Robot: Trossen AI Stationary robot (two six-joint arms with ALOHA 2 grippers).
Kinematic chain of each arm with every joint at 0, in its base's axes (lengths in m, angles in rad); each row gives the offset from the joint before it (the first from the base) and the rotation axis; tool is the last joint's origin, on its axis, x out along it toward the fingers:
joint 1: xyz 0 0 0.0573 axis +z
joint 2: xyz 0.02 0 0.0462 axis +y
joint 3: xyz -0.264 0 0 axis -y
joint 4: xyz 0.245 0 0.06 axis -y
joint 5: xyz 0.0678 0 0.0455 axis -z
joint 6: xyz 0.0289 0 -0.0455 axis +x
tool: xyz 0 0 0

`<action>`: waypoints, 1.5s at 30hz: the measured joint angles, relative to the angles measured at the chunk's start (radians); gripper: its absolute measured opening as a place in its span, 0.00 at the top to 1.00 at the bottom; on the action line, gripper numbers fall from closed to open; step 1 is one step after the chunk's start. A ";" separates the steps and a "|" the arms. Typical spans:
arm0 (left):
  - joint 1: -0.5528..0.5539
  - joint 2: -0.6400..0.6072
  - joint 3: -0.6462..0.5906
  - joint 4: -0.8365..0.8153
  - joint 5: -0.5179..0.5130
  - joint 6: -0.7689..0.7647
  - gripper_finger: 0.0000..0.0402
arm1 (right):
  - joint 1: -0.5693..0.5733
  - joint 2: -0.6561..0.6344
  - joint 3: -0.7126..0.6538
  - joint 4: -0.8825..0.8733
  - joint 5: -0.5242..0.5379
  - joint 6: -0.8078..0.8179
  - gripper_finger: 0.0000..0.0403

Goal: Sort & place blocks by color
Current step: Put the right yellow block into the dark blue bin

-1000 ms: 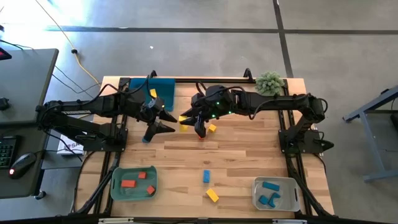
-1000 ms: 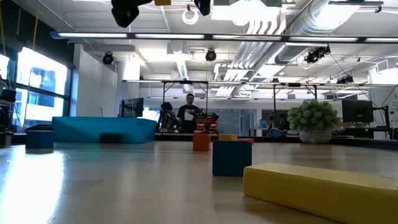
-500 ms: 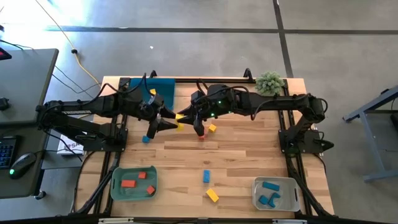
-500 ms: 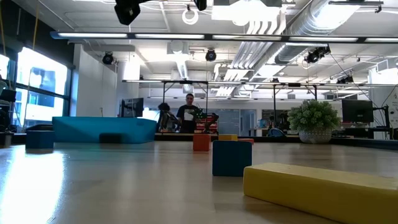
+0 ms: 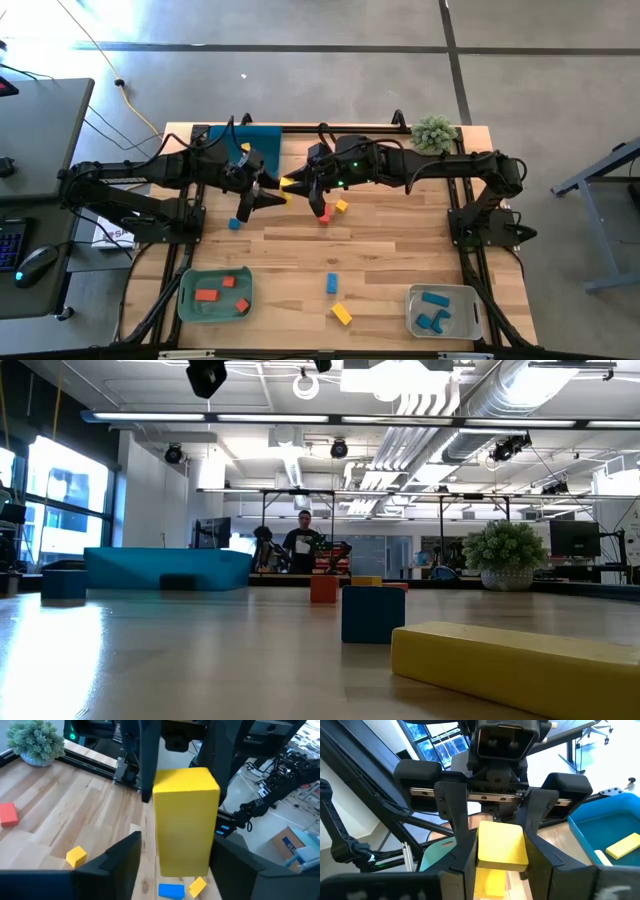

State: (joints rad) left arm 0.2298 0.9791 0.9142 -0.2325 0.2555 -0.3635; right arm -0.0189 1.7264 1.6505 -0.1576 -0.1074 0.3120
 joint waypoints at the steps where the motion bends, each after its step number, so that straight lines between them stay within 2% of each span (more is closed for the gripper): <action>1: 0.000 0.000 0.000 0.000 -0.002 0.004 0.52 | 0.000 0.000 0.000 0.000 0.001 -0.002 0.74; 9: 0.000 0.000 0.000 -0.002 -0.001 0.041 0.74 | 0.000 0.000 0.000 -0.002 0.002 -0.016 0.74; 14: 0.000 0.000 0.000 -0.005 -0.002 0.046 0.74 | 0.000 0.000 0.000 -0.002 0.002 -0.015 0.73; 19: 0.000 0.001 0.000 -0.043 -0.012 0.103 0.74 | 0.000 0.001 0.000 -0.001 -0.001 0.014 0.53; 22: 0.000 0.000 0.000 -0.091 -0.047 0.117 0.74 | -0.002 0.001 0.000 -0.014 -0.001 0.032 0.46; 28: 0.014 0.001 0.000 -0.226 -0.159 0.152 0.74 | -0.014 0.001 0.000 -0.048 0.061 0.015 0.44; 33: 0.067 0.001 0.000 -0.317 -0.233 0.177 0.74 | -0.045 0.001 0.000 -0.119 0.112 -0.028 0.44; 45: 0.335 0.041 0.000 -0.454 -0.260 0.135 0.72 | -0.220 0.001 0.000 -0.284 0.123 -0.153 0.44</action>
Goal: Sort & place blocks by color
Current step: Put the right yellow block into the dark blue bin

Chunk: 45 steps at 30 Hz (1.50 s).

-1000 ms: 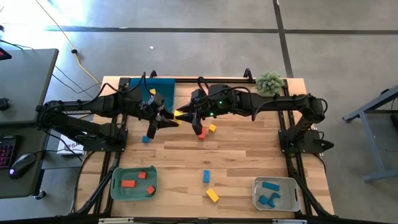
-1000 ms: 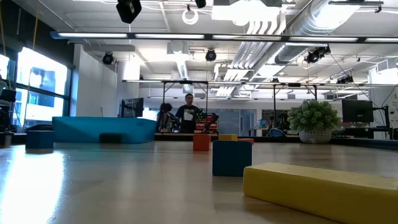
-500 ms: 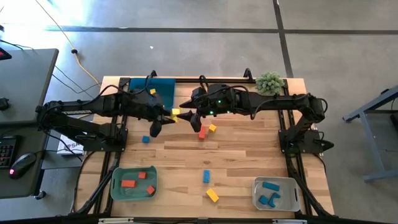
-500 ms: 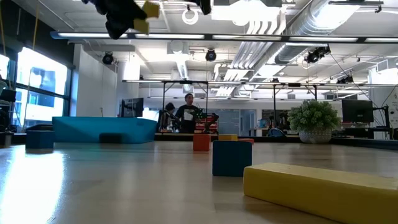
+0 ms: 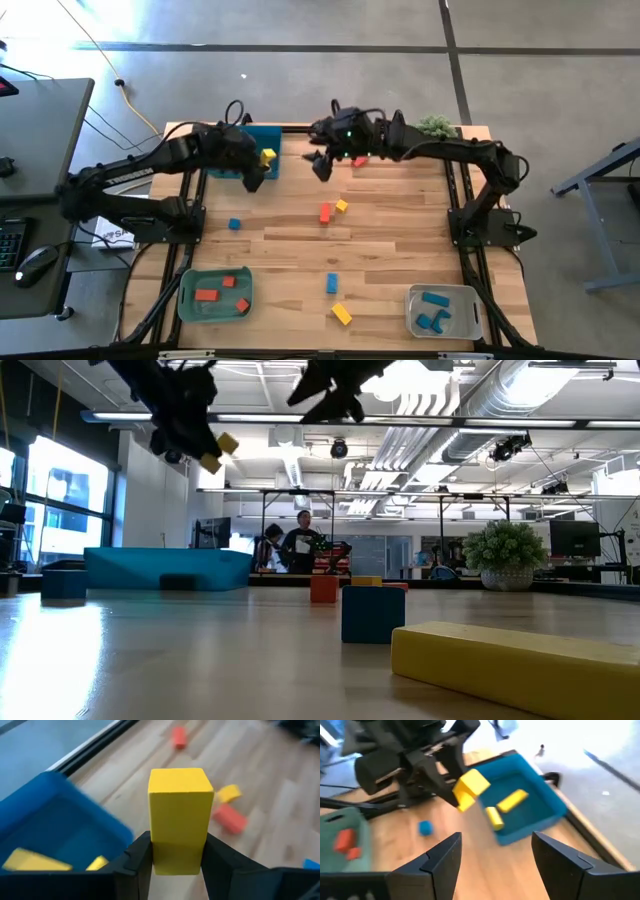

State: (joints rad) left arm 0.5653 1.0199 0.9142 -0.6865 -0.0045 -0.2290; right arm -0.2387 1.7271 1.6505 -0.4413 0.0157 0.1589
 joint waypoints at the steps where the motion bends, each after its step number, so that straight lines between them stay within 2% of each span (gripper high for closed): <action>1: 0.024 0.013 0.000 -0.010 0.000 0.006 0.71 | -0.018 0.000 0.000 -0.004 -0.001 -0.010 0.44; 10: 0.200 0.160 0.000 -0.029 0.000 0.040 0.72 | -0.194 0.000 0.000 -0.066 -0.063 -0.164 0.44; 17: 0.285 0.249 0.000 -0.029 0.041 0.041 0.72 | -0.329 0.005 0.000 -0.147 -0.150 -0.306 0.44; 22: 0.328 0.295 0.000 -0.029 0.050 0.023 0.72 | -0.395 0.054 0.000 -0.184 -0.208 -0.444 0.44; 30: 0.386 0.355 0.000 -0.064 0.049 -0.004 0.71 | -0.434 0.155 0.000 -0.224 -0.234 -0.616 0.44; 39: 0.413 0.400 0.000 -0.072 0.048 -0.011 0.71 | -0.421 0.243 0.000 -0.267 -0.226 -0.759 0.44; 45: 0.427 0.406 0.000 -0.072 0.042 -0.040 0.64 | -0.397 0.285 0.000 -0.345 -0.225 -0.890 0.44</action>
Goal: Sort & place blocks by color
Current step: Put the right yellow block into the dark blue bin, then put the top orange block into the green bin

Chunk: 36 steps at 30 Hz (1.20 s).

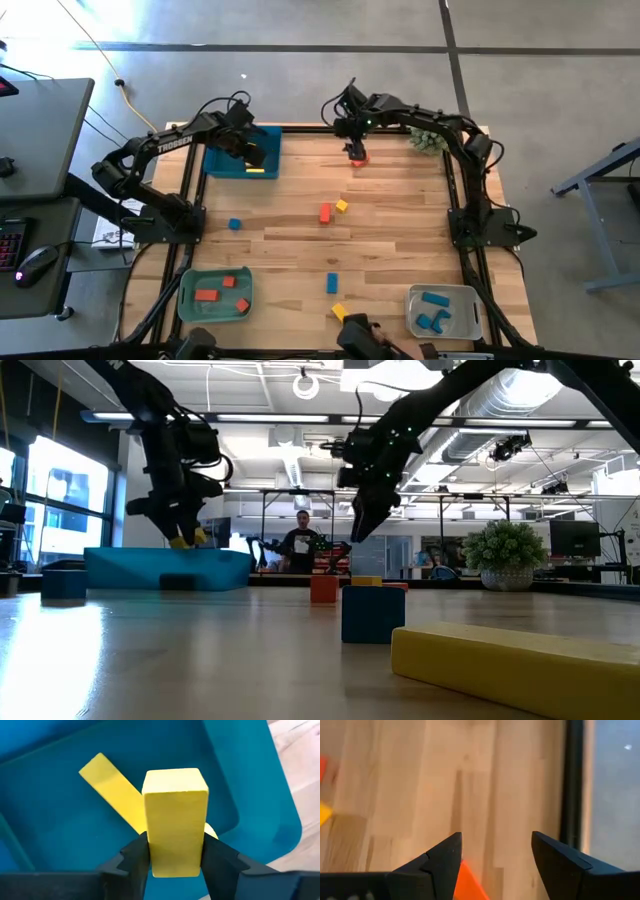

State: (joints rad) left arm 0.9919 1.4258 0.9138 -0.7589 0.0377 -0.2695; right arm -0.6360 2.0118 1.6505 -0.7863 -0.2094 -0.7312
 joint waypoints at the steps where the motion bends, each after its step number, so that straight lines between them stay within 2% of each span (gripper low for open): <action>1: 0.003 0.000 0.000 0.000 0.000 0.000 0.63 | 0.003 0.005 0.000 -0.020 0.001 -0.031 0.44; 7: 0.009 0.000 0.000 0.000 0.000 -0.008 0.54 | 0.022 0.028 0.000 -0.109 0.054 -0.212 0.44; 11: 0.009 0.000 0.000 0.000 0.000 -0.009 0.51 | 0.023 0.039 -0.003 -0.134 0.059 -0.273 0.44; 16: 0.009 0.000 0.000 0.000 0.005 -0.016 0.51 | 0.023 0.065 -0.003 -0.163 0.096 -0.282 0.44; 19: 0.011 0.000 0.001 -0.001 0.049 -0.016 0.51 | 0.023 0.089 -0.003 -0.173 0.111 -0.283 0.44; 25: 0.012 -0.002 0.003 0.002 0.130 -0.016 0.51 | 0.024 0.147 -0.003 -0.177 0.221 -0.284 0.44; 36: 0.012 -0.003 0.003 0.000 0.165 -0.008 0.51 | 0.026 0.195 0.002 -0.215 0.274 -0.282 0.46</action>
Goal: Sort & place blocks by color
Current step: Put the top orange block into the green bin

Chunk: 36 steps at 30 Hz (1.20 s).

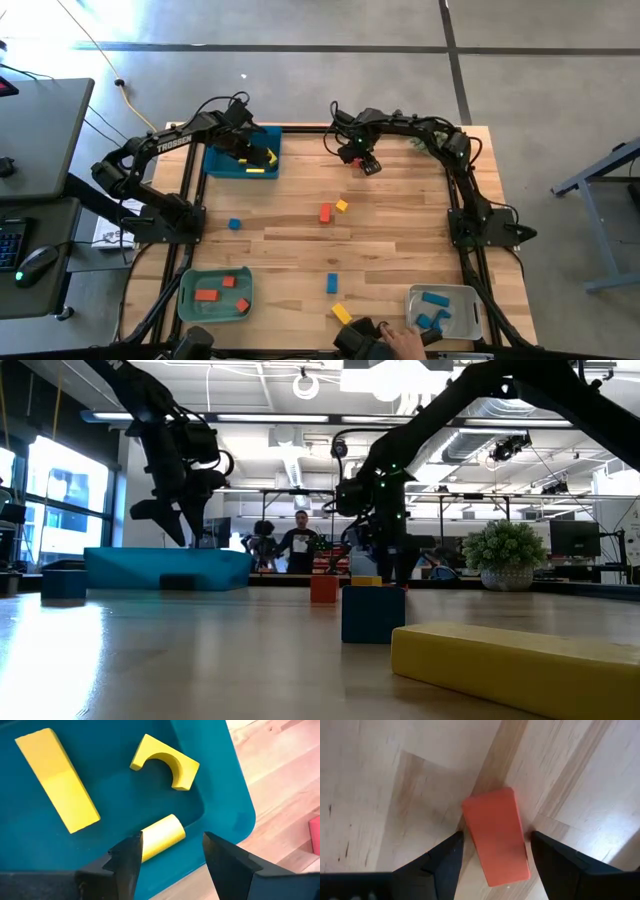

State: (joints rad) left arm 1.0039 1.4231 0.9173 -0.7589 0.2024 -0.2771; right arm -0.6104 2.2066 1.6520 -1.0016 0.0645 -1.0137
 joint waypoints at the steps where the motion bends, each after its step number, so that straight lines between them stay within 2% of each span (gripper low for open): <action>1: 0.000 0.000 0.000 0.000 0.000 0.002 0.51 | -0.002 0.000 0.000 0.000 0.001 0.002 0.47; 7: 0.000 0.000 0.000 0.000 0.000 0.019 0.51 | -0.009 0.002 -0.001 -0.003 -0.001 0.011 0.55; 13: 0.000 0.000 0.001 0.001 0.000 0.019 0.51 | -0.010 0.003 -0.002 -0.004 -0.009 0.026 0.75; 14: 0.000 0.000 0.001 0.000 0.001 0.019 0.51 | -0.010 0.003 -0.002 -0.005 -0.009 0.027 0.76; 18: 0.000 0.000 0.001 0.001 0.029 0.017 0.51 | -0.007 0.003 -0.002 -0.004 -0.011 0.069 0.76; 24: -0.001 0.000 0.001 0.006 0.183 0.015 0.51 | 0.017 -0.012 -0.005 -0.002 0.000 0.097 0.76; 27: -0.008 0.000 0.001 0.022 0.223 -0.023 0.51 | 0.036 -0.026 -0.008 -0.009 -0.001 0.102 0.76; 36: -0.087 0.000 0.001 0.121 0.243 -0.130 0.51 | 0.105 -0.095 -0.007 -0.002 -0.003 0.169 0.76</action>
State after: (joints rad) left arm 0.9167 1.4227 0.9184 -0.6382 0.4450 -0.4068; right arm -0.5049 2.1116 1.6447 -1.0040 0.0618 -0.8448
